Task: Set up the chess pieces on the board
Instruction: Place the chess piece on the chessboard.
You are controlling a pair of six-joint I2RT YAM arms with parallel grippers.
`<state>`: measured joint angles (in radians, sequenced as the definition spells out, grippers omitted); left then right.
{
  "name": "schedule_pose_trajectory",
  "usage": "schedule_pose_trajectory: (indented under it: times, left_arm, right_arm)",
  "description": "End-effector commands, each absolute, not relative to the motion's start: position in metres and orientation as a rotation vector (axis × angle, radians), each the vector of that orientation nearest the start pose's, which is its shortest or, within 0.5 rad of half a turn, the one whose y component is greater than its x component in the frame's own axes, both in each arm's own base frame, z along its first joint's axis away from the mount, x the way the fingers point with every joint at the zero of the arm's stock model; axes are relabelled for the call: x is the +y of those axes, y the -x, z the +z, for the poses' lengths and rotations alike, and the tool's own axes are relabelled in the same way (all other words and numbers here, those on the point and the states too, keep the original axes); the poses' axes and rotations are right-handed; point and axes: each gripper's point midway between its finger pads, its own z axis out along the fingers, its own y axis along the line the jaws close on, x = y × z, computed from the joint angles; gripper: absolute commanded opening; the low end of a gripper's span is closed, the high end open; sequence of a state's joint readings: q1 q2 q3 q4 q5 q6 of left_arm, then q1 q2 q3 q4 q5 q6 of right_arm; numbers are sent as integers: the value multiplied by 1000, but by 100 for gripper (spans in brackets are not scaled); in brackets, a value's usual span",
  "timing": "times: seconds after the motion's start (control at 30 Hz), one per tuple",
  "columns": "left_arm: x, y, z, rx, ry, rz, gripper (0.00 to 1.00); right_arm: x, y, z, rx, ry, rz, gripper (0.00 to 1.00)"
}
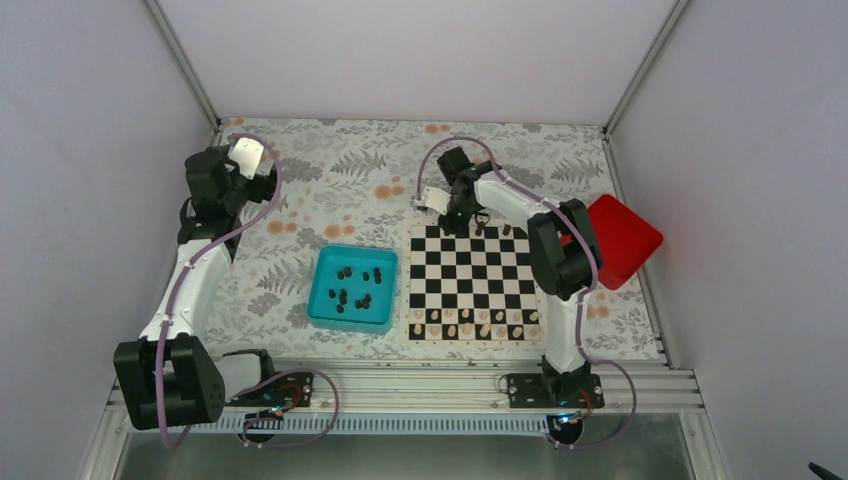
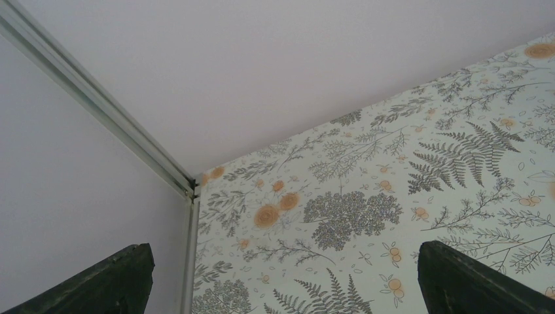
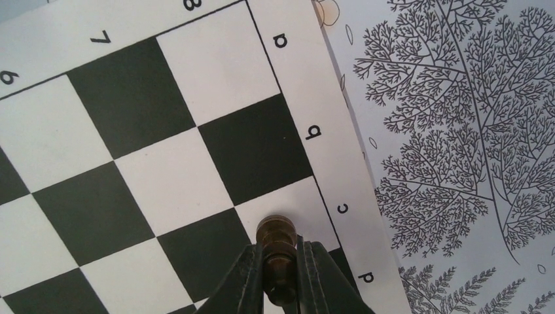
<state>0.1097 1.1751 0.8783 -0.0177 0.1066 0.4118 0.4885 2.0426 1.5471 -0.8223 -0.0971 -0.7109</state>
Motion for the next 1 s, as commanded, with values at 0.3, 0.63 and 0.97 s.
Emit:
schedule_pose_trajectory:
  times: [0.3,0.63,0.97]
  left_arm:
    - [26,-403,275,1833,-366,260,100]
    - [26,-404,274,1836,-368,258,100]
    - [26,-403,275,1833,-367,260,100]
  right_arm:
    - [223,-391,41,2356,1635,107,5]
    - [221,-391,41,2362,1628,108,13]
    - [227,-405,91,2287,1559,95,39]
